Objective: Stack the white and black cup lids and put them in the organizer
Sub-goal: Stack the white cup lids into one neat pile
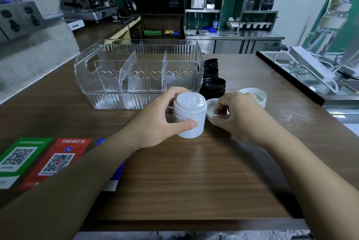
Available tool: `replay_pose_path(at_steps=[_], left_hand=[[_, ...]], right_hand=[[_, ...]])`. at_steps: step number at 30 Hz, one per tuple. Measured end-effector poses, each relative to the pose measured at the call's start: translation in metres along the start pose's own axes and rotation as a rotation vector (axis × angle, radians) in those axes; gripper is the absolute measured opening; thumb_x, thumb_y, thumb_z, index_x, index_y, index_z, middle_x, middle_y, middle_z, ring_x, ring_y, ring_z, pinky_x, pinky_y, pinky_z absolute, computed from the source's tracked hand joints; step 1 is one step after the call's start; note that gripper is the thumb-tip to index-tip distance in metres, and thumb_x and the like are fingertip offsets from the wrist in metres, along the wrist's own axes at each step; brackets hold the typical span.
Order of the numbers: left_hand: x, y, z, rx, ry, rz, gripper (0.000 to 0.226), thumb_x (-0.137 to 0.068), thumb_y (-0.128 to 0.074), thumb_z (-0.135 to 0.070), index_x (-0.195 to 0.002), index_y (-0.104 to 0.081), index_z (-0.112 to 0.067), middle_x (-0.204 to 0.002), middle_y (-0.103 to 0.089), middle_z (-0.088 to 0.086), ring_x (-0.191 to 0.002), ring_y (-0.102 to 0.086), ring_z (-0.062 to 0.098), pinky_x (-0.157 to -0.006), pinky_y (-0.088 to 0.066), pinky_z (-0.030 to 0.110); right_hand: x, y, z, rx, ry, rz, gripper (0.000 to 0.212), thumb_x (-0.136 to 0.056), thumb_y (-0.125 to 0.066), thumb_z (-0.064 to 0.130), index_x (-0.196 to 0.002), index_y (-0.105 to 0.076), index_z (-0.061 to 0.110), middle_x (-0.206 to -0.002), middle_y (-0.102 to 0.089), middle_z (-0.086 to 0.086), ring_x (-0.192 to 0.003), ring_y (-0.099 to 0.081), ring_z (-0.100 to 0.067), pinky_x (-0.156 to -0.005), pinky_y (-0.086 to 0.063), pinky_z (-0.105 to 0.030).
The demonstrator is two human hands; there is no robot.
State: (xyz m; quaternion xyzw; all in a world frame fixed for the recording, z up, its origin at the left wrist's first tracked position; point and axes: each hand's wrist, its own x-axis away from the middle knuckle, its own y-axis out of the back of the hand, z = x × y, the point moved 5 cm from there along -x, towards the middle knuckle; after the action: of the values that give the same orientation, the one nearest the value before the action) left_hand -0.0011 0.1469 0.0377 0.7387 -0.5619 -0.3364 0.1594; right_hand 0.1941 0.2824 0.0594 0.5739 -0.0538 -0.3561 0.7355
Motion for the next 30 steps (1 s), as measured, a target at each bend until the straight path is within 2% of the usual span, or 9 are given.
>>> replay_pose_path(at_steps=[2,5,9,14,18,22,24,27,30], left_hand=[[0.000,0.000,0.000,-0.004,0.008,0.001,0.070,-0.093,-0.094,-0.045,-0.152,-0.056,-0.038,-0.148,-0.069,-0.021,-0.144,-0.062,0.005,-0.125,-0.050,0.044],[0.000,0.001,0.000,-0.008,0.005,0.001,0.070,-0.094,-0.094,-0.045,-0.152,-0.057,-0.039,-0.148,-0.069,-0.021,-0.144,-0.063,0.005,-0.125,-0.050,0.045],[0.000,0.001,0.000,-0.005,0.004,-0.009,0.071,-0.093,-0.095,-0.044,-0.152,-0.056,-0.039,-0.148,-0.069,-0.021,-0.143,-0.064,0.005,-0.125,-0.051,0.046],[0.001,0.002,0.000,-0.032,0.007,-0.027,0.085,-0.088,-0.094,-0.059,-0.160,-0.051,-0.044,-0.154,-0.065,-0.025,-0.148,-0.059,0.000,-0.128,-0.048,0.044],[0.003,0.006,-0.008,-0.019,-0.033,-0.127,0.087,-0.088,-0.092,-0.058,-0.163,-0.053,-0.037,-0.157,-0.064,-0.020,-0.147,-0.059,-0.003,-0.126,-0.050,0.041],[0.004,0.009,-0.016,-0.011,-0.126,-0.227,0.091,-0.090,-0.096,-0.044,-0.168,-0.050,-0.027,-0.158,-0.065,-0.011,-0.150,-0.061,0.008,-0.125,-0.051,0.044],[0.004,0.008,-0.021,-0.020,-0.161,-0.233,0.097,-0.090,-0.098,-0.038,-0.172,-0.046,-0.027,-0.161,-0.062,-0.011,-0.154,-0.057,0.011,-0.126,-0.049,0.045],[0.006,0.004,-0.027,-0.036,-0.212,-0.218,0.104,-0.087,-0.102,-0.029,-0.173,-0.045,-0.026,-0.165,-0.059,-0.015,-0.157,-0.054,0.014,-0.128,-0.047,0.047],[0.007,0.003,-0.031,-0.046,-0.230,-0.225,0.102,-0.086,-0.102,-0.030,-0.172,-0.047,-0.027,-0.165,-0.058,-0.015,-0.157,-0.054,0.014,-0.129,-0.045,0.044]], right_hand=[[0.001,0.000,0.002,-0.029,0.008,0.001,0.037,-0.091,-0.082,0.028,-0.069,-0.055,0.036,-0.075,-0.061,0.018,-0.072,-0.052,-0.004,-0.083,-0.037,-0.037],[0.002,0.004,-0.002,-0.149,-0.021,-0.046,0.026,-0.088,-0.087,0.027,-0.072,-0.067,0.029,-0.073,-0.066,0.013,-0.072,-0.056,-0.011,-0.079,-0.035,-0.029],[0.002,0.021,-0.004,-0.234,-0.039,-0.219,0.019,-0.091,-0.088,0.027,-0.079,-0.073,0.024,-0.075,-0.068,0.012,-0.075,-0.060,-0.010,-0.067,-0.040,-0.014],[0.003,0.035,-0.005,-0.474,-0.059,-0.368,0.031,-0.103,-0.076,0.040,-0.086,-0.067,0.015,-0.076,-0.067,-0.004,-0.065,-0.054,-0.010,-0.065,-0.045,-0.035],[0.004,0.041,-0.005,-0.756,-0.046,-0.434,0.022,-0.108,-0.072,0.024,-0.095,-0.070,0.007,-0.081,-0.073,0.001,-0.074,-0.063,-0.012,-0.074,-0.052,-0.033],[0.002,0.035,-0.006,-1.012,-0.105,-0.383,0.010,-0.109,-0.070,0.021,-0.111,-0.077,0.013,-0.088,-0.076,-0.005,-0.077,-0.060,-0.022,-0.071,-0.053,-0.028],[0.000,0.029,-0.003,-1.112,-0.122,-0.324,0.012,-0.108,-0.070,0.018,-0.115,-0.078,0.013,-0.093,-0.075,-0.011,-0.082,-0.057,-0.027,-0.071,-0.053,-0.027],[-0.001,0.020,0.005,-1.200,-0.096,-0.230,0.018,-0.108,-0.069,0.017,-0.121,-0.078,0.008,-0.100,-0.070,-0.023,-0.088,-0.052,-0.032,-0.074,-0.052,-0.033],[-0.001,0.012,0.013,-1.244,-0.064,-0.142,0.019,-0.109,-0.068,0.018,-0.122,-0.077,0.007,-0.102,-0.065,-0.028,-0.090,-0.049,-0.034,-0.078,-0.051,-0.038]])
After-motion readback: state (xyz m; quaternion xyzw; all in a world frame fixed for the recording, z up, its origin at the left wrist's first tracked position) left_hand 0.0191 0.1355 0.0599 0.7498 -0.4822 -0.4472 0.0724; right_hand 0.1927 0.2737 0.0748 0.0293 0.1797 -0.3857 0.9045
